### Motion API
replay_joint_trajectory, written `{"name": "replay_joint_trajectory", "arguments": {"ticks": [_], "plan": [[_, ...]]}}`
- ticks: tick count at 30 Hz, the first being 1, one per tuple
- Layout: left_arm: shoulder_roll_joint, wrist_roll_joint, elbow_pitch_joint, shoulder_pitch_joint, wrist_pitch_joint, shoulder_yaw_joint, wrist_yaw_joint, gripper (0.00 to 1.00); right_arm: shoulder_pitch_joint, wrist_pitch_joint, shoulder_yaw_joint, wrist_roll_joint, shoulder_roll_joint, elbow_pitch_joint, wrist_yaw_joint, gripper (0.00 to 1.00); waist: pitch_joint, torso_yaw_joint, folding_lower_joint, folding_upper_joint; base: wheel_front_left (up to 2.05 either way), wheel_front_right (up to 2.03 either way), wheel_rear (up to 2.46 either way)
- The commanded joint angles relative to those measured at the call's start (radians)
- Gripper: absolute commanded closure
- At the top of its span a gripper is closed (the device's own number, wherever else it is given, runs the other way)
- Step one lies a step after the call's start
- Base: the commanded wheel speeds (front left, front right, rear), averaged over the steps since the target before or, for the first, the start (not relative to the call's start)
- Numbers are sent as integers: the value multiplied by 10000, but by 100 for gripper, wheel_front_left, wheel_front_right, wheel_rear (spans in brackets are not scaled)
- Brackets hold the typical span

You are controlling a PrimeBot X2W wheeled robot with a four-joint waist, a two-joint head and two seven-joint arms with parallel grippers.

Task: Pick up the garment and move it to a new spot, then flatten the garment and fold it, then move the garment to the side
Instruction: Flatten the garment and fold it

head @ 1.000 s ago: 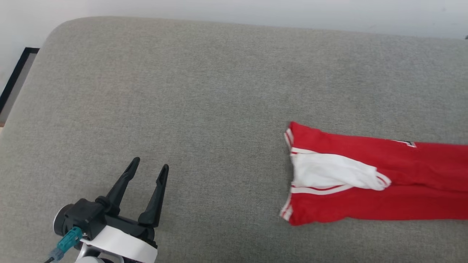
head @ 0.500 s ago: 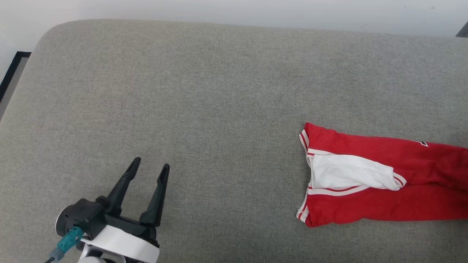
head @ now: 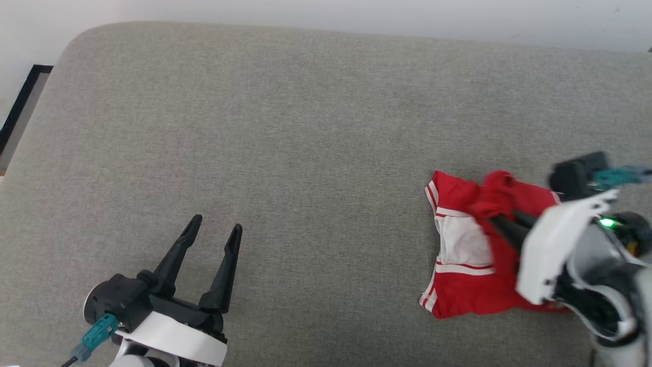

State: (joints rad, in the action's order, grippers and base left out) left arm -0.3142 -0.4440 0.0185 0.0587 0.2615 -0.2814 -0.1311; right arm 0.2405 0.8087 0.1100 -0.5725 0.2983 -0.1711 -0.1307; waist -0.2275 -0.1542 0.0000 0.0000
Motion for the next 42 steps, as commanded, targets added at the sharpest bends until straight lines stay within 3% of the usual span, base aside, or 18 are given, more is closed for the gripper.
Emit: {"name": "replay_joint_trajectory", "arguments": {"ticks": [1,8,17,18,19,20,21,26,33,37,42], "plan": [[24,-108,-19,188,49,-29,8,0,241,-106,340,78,26,230,2,100,-30,-88,0,0,0,0,0],[84,-222,28,280,49,-147,8,0,764,-564,1346,219,41,1494,0,100,-121,-383,0,0,0,0,0],[182,-331,181,387,49,-195,8,0,956,-1492,1606,326,151,3143,2,100,-212,-633,0,0,0,0,0],[183,-345,197,380,49,-187,8,0,977,-1590,1671,312,147,3252,2,93,-195,-629,0,0,0,0,0],[174,-351,214,355,49,-164,8,0,1001,-1707,1717,243,107,3287,2,59,-170,-612,0,0,0,0,0],[160,-353,226,316,49,-137,8,0,1032,-1838,1760,162,75,3271,0,35,-138,-584,0,0,0,0,0],[144,-350,236,275,49,-115,8,0,1071,-1961,1815,61,67,3223,0,0,-96,-551,0,0,0,0,0],[53,-358,215,43,49,17,8,0,1182,-2336,1701,-259,239,2804,2,0,146,-270,0,0,0,0,0],[-64,-410,218,-120,49,-16,8,0,940,-2716,775,-537,670,2612,2,0,452,183,0,0,0,0,0],[-52,-517,356,-100,49,-83,8,0,992,-3999,208,-141,895,3213,0,0,598,419,0,0,0,0,0],[91,-674,697,-54,49,106,8,0,1156,-6408,-367,467,715,4577,0,0,829,740,0,0,0,0,0]]}}
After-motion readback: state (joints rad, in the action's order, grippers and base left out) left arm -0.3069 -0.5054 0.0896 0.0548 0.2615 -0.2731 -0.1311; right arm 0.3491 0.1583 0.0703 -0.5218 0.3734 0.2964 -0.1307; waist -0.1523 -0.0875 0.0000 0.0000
